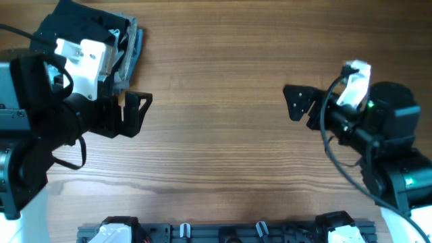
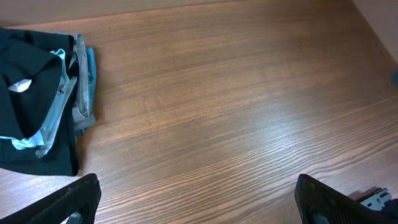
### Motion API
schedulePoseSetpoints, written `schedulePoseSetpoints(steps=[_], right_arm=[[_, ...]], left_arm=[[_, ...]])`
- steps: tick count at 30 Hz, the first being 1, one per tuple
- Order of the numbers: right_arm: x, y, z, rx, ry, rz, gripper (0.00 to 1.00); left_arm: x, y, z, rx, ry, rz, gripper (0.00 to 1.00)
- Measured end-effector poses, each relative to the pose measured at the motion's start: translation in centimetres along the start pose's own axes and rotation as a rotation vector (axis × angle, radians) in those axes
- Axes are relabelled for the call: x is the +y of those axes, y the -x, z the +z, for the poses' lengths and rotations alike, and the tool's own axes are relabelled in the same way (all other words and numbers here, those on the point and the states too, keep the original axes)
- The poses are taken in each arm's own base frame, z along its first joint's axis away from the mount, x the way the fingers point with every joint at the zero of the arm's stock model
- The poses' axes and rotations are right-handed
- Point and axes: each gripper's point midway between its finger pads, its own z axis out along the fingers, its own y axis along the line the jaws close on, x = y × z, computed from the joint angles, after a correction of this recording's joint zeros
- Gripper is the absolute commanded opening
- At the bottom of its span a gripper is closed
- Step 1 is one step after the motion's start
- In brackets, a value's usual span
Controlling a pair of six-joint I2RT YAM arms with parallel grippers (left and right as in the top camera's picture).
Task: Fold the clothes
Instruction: 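Release the shirt on the stack and withdraw the left gripper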
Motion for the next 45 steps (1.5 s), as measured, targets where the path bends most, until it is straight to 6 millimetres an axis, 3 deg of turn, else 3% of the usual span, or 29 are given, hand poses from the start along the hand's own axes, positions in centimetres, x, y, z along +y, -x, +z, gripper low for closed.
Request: schedulePoseSetpoints(steps=[3, 4, 6, 9, 14, 18, 25, 45], right_arm=[[2.5, 2.4, -2.2, -0.147, 0.078, -0.271, 1.00], [2.4, 2.8, -2.4, -0.170, 0.065, -0.308, 1.00], [2.6, 3.3, -4.8, -0.335, 0.053, -0.401, 1.00], [0.0, 0.3, -5.0, -0.443, 0.005, -0.448, 1.00], [-6.0, -8.8, -1.9, -0.419, -0.049, -0.439, 1.00], [-7.0, -10.7, -1.6, -0.483, -0.034, -0.447, 1.00], [-9.5, -13.6, 1.6, -0.470, -0.010, -0.326, 1.00], [-9.5, -13.7, 1.7, -0.472, 0.003, -0.276, 1.00]], left_arm=[[0.0, 0.0, 0.0, 0.001, 0.002, 0.000, 1.00], [0.0, 0.0, 0.0, 0.001, 0.002, 0.000, 1.00], [0.0, 0.0, 0.0, 0.000, 0.002, 0.000, 1.00], [0.0, 0.0, 0.0, 0.002, 0.002, -0.001, 1.00], [0.1, -0.1, 0.0, 0.003, 0.004, 0.000, 1.00], [0.1, 0.0, 0.0, 0.001, 0.004, 0.000, 1.00], [0.1, 0.0, 0.0, 0.002, 0.004, 0.000, 1.00], [0.1, 0.0, 0.0, 0.002, 0.004, 0.000, 1.00]])
